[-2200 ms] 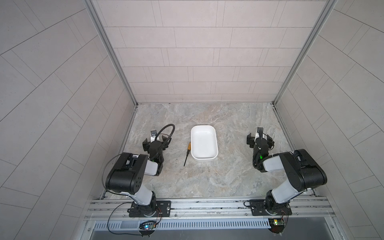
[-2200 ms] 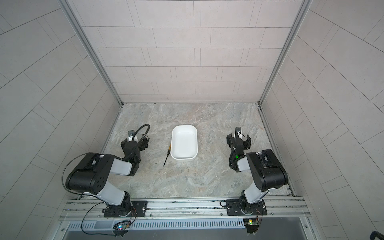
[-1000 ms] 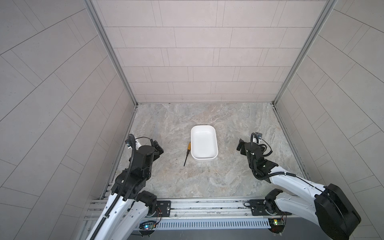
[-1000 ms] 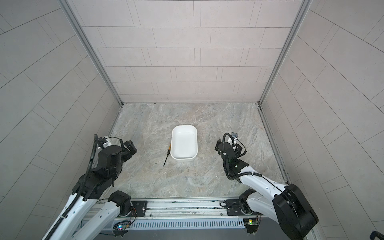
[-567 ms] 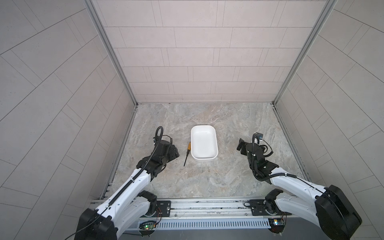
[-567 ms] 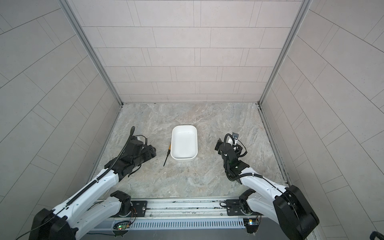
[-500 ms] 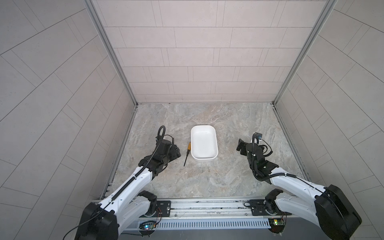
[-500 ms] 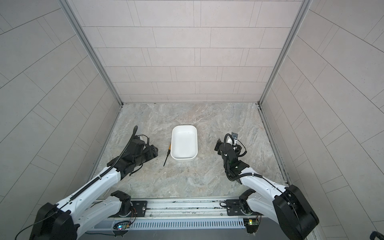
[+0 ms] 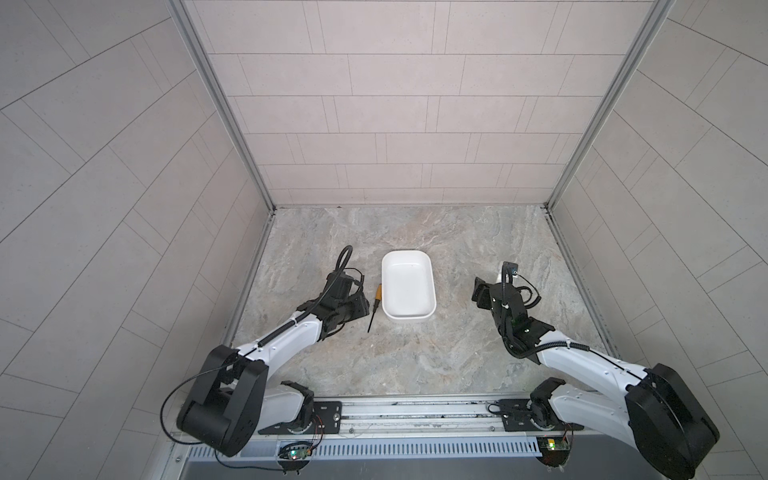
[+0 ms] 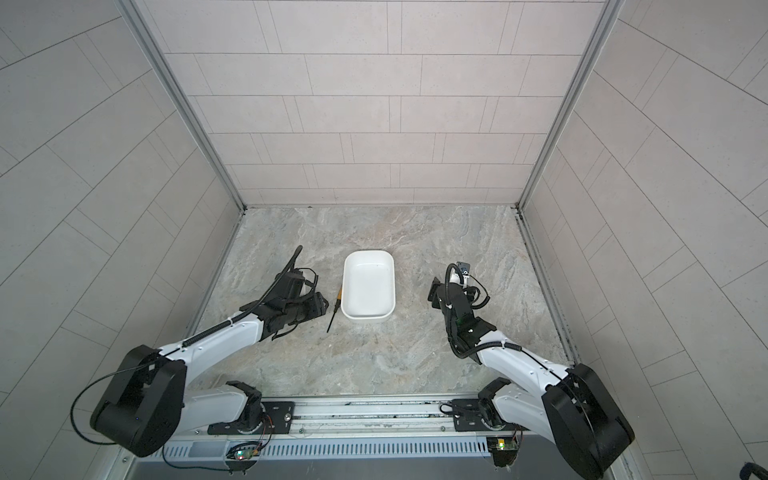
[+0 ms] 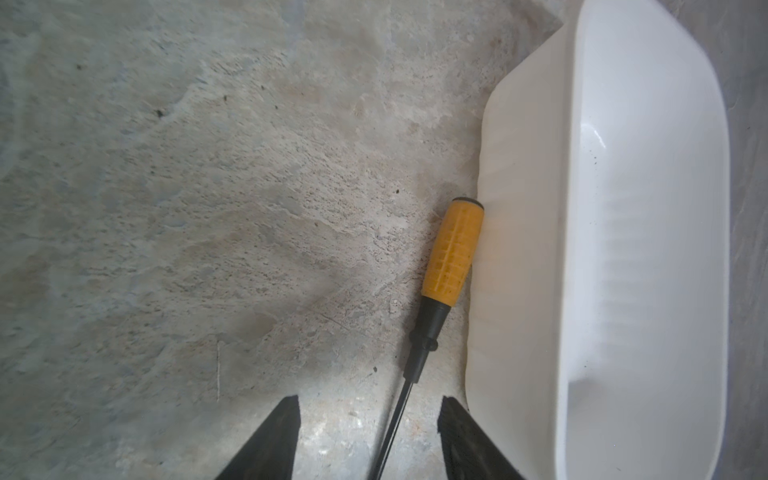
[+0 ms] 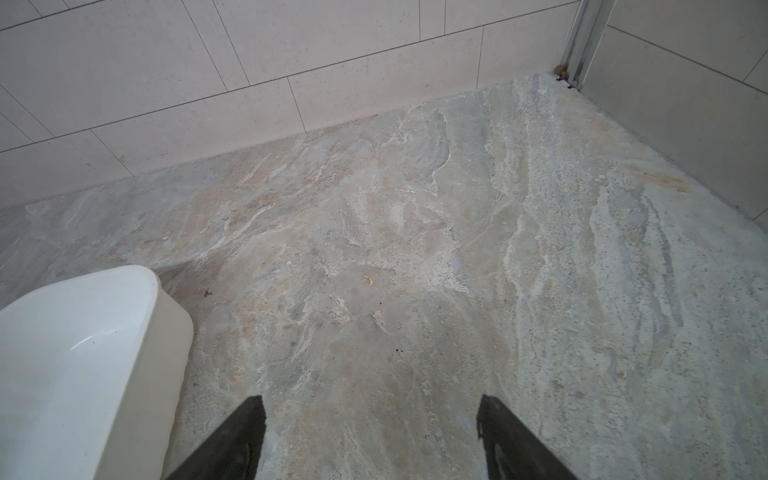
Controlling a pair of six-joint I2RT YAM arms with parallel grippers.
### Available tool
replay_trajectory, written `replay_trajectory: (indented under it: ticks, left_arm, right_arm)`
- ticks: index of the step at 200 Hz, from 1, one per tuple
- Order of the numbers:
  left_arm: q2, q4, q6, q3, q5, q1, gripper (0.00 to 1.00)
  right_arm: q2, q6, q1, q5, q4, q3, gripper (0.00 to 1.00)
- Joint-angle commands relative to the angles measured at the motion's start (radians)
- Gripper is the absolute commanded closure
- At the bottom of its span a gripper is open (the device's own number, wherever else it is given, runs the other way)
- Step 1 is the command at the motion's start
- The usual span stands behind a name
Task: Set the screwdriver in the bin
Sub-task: 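Lower the left gripper to the yellow-handled screwdriver while the right arm shifts, then close the left gripper on the screwdriver shaft and lift it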
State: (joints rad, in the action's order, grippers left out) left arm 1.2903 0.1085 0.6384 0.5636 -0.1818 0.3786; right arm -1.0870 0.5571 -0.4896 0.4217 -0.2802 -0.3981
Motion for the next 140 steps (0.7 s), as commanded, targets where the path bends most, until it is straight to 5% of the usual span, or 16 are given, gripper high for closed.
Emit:
replay_trajectory:
  ticks: [1,37,140]
  left_arm:
    - [0.043,-0.050,-0.026,0.031,-0.035,0.011,0.46]
    - [0.106,-0.055,-0.052,0.067,-0.030,0.026,0.52]
    - [0.235,-0.047,-0.078,0.132,0.009,0.069,0.55]
  right_arm:
    - [0.013,0.004,0.004,0.018,-0.012,0.014,0.21]
    - [-0.003,-0.009,0.003,0.022,-0.001,-0.004,0.29]
    - [0.058,-0.035,0.006,0.097,0.009,0.019,0.29]
